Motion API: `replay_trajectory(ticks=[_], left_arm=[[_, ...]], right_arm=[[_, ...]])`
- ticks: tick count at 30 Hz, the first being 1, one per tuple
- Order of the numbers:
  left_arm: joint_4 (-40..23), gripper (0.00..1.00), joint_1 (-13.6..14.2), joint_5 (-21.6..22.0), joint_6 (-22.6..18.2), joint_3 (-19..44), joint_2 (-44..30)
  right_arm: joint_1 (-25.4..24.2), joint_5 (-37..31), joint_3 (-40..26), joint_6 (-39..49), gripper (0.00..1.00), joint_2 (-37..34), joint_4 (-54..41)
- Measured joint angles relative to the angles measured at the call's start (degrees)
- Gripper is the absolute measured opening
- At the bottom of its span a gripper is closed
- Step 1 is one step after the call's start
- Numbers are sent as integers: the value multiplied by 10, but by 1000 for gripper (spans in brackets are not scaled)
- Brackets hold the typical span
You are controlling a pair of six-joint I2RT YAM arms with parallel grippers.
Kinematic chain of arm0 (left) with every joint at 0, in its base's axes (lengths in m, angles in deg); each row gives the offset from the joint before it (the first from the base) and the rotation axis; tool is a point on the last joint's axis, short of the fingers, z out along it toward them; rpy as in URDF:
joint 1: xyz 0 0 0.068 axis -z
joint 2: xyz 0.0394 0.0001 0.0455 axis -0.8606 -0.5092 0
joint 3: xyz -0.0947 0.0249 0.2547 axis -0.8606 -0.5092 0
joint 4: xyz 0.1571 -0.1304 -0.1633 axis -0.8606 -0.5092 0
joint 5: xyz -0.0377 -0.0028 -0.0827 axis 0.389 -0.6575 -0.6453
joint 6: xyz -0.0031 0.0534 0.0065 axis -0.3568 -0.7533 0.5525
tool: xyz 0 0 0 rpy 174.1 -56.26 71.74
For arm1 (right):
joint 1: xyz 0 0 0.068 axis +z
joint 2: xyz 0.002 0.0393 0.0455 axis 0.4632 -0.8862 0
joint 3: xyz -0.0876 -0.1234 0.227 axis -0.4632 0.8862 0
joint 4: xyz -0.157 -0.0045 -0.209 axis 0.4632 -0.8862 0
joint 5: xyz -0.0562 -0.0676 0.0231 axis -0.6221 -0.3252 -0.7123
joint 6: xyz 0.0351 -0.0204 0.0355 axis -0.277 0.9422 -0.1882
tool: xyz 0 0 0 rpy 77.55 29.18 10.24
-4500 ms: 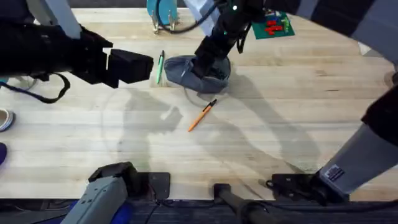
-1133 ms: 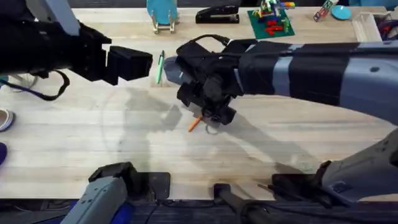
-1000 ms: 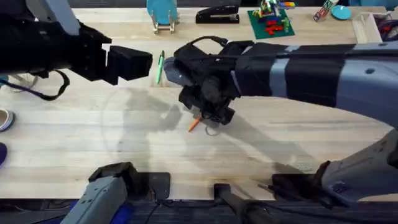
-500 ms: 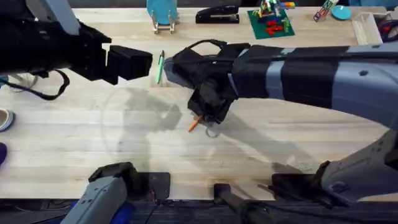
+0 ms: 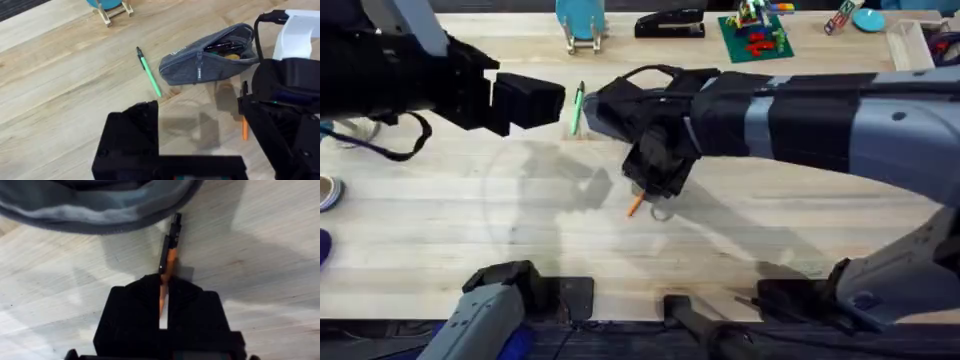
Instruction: Unzip the bag, pick up the pens from the table one at a time and place them inside, then zip the bag closed.
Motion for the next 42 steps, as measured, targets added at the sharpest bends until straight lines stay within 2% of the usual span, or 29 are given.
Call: replay_trajectory(ticks=[13, 20, 25, 34, 42], left_arm=[[0, 995, 0, 0, 0, 0, 0], [1, 996, 0, 0, 0, 0, 0], [3, 995, 0, 0, 0, 0, 0], [3, 995, 0, 0, 0, 0, 0], [3, 995, 0, 0, 0, 0, 0]], right_arm=[[-11, 28, 10, -24, 60, 16, -10], [-11, 26, 19, -20, 44, 85, -43], [-17, 6, 19, 16, 35, 136, -57], [-66, -35, 19, 191, 31, 173, -59], [-95, -46, 19, 459, 31, 177, 23]])
